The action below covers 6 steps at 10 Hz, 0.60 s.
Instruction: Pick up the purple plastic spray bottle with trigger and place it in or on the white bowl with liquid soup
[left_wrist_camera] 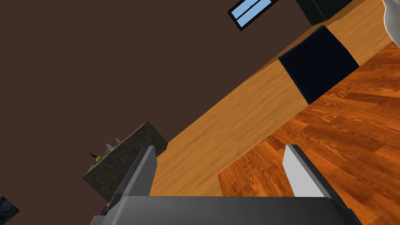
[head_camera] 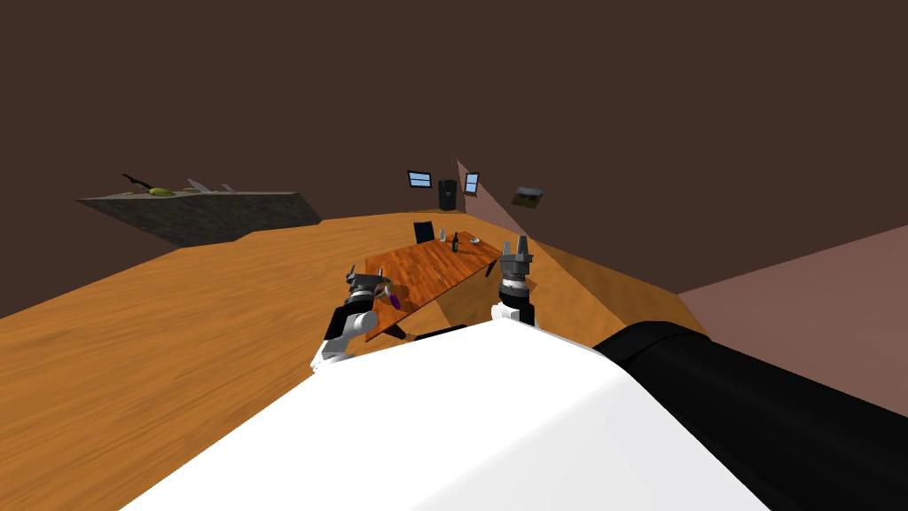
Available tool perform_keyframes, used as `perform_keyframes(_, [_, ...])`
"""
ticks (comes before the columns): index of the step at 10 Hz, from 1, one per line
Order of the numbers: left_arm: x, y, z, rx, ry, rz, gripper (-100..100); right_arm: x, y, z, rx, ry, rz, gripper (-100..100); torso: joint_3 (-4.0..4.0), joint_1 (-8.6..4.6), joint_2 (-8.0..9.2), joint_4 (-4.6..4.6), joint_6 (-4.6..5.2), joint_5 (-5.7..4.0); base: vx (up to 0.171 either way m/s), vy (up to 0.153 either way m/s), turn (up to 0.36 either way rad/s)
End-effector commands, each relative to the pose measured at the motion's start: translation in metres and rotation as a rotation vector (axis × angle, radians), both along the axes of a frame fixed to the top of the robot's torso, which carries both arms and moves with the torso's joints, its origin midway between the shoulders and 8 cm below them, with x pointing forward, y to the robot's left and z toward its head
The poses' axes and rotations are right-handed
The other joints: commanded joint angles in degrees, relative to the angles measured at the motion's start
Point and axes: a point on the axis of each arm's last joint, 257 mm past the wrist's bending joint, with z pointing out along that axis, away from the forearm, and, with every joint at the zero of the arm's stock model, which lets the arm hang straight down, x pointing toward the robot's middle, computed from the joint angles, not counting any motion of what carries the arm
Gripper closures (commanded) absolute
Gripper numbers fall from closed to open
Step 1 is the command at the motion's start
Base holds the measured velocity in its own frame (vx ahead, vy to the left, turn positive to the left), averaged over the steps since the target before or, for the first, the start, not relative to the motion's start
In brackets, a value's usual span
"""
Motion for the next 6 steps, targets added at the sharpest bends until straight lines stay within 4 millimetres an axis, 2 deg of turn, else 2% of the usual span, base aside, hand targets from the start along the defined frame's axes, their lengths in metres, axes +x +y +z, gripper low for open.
perform_keyframes(1, [0.005, 0.008, -0.02, -0.083, 0.038, 0.009, -100, 0.0, 0.0, 0.0, 0.0, 0.0, 0.0, 0, 0.0, 0.0, 0.0, 0.0, 0.0, 0.0, 0.063, -0.06, 0.055])
perform_keyframes(2, [0.005, 0.009, -0.03, -0.085, 0.057, 0.013, -100, 0.0, 0.0, 0.0, 0.0, 0.0, 0.0, 0, -0.03, -0.08, -0.06, -0.01, 0.01, -0.02, 0.051, -0.045, 0.027])
perform_keyframes(5, [0.006, 0.029, -0.081, -0.235, 0.15, 0.048, -100, 0.0, 0.0, 0.0, 0.0, 0.0, 0.0, 0, -0.05, -0.03, -0.1, -0.02, 0.0, -0.01, 0.064, -0.05, 0.039])
perform_keyframes(6, [0.004, 0.031, -0.09, -0.238, 0.169, 0.054, -100, 0.0, 0.0, 0.0, 0.0, 0.0, 0.0, 0, -0.05, -0.14, -0.08, -0.02, 0.0, -0.03, 0.046, -0.053, 0.032])
